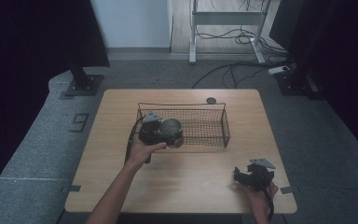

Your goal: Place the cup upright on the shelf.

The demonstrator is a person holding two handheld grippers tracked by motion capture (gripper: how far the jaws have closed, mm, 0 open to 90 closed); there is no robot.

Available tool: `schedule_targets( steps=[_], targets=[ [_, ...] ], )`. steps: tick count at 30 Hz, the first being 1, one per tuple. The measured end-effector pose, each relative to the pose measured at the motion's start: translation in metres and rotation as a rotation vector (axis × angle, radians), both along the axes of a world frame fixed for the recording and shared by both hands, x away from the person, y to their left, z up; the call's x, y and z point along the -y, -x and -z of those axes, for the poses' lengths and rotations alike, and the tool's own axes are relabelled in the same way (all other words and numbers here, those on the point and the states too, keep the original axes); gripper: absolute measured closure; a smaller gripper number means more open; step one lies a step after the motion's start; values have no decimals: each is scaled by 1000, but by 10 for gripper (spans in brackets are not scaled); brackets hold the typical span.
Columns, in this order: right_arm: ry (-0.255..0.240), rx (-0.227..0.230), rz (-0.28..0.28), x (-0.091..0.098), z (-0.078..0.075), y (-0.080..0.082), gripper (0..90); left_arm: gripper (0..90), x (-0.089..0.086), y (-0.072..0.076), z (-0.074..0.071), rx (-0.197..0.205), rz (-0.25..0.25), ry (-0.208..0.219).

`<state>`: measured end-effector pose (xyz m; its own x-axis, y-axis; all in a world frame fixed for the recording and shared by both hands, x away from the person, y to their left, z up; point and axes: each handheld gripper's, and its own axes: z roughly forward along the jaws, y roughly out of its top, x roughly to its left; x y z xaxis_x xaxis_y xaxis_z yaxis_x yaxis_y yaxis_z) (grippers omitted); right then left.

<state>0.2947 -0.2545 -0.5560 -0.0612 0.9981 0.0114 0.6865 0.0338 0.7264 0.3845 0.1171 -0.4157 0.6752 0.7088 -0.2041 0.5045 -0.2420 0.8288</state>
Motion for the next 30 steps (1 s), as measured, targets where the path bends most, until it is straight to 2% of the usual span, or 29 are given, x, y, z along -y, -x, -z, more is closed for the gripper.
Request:
schedule_targets(
  steps=[11, 30],
  targets=[
    [0, 0, 0, 0, 0, 0, 54, 148, -3, -12, 4, -17, -13, 5],
    [1, 3, -4, 0, 0, 0, 59, 148, 4, -36, -2, -3, -8, 1]
  ],
)
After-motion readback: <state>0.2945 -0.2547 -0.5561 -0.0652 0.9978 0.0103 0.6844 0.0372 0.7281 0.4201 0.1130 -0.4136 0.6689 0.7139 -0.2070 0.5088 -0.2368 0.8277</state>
